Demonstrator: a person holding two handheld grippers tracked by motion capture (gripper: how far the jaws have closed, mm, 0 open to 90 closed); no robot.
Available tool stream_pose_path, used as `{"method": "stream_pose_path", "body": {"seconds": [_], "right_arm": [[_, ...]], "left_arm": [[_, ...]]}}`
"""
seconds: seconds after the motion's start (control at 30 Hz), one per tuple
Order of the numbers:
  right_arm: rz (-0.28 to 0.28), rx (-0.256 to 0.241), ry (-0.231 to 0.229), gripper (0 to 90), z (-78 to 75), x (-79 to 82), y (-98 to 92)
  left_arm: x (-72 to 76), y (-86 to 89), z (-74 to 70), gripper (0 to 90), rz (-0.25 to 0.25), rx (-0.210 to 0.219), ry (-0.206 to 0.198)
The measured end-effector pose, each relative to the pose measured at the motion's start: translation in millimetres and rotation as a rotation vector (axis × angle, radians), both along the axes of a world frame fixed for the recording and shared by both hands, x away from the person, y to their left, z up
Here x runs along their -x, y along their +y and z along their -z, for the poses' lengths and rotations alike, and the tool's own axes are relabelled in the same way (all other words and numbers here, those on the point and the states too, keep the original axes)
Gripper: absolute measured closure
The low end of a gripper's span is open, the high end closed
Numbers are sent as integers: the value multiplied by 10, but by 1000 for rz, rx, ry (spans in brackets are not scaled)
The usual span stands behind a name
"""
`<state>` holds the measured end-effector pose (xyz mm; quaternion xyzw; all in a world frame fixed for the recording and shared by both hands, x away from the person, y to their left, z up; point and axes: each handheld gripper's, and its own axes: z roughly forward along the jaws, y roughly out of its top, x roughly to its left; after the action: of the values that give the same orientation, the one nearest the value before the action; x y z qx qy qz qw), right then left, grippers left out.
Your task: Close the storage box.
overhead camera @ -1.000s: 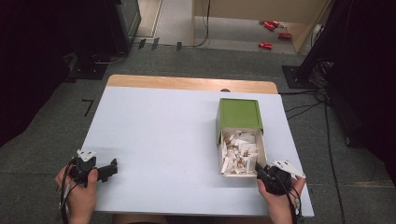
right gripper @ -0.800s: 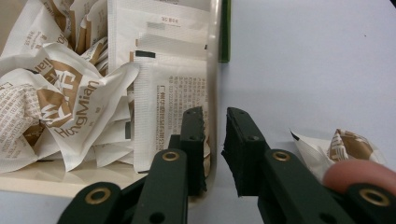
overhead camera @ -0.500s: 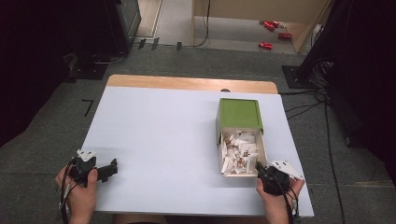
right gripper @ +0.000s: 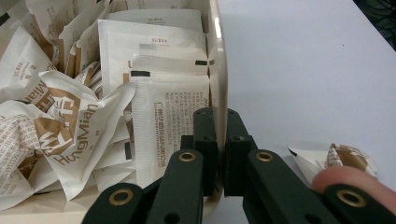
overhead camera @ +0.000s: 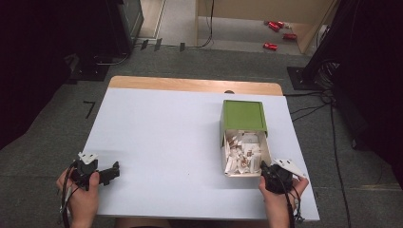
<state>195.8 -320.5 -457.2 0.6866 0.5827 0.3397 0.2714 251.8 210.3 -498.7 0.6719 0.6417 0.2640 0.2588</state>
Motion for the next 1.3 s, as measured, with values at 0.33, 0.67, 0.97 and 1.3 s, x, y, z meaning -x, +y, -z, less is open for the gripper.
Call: {"method": "stream_pose_path", "body": {"seconds": [0.33,0.67,0.97,1.3], "right_arm": [[29,-8,4,880,10,-192,20],[27,-4,-19,879,36,-332,17],[-70,-45,-57,709,13,-279,-66],[-152,-40,-42,465,-64,-95,-66]], "left_arm": [[0,0,0,0,0,0,0],[0,0,0,0,0,1,0],[1,0,1,0,-1,1,-1],[2,0,1,0,-1,2,-1]]}}
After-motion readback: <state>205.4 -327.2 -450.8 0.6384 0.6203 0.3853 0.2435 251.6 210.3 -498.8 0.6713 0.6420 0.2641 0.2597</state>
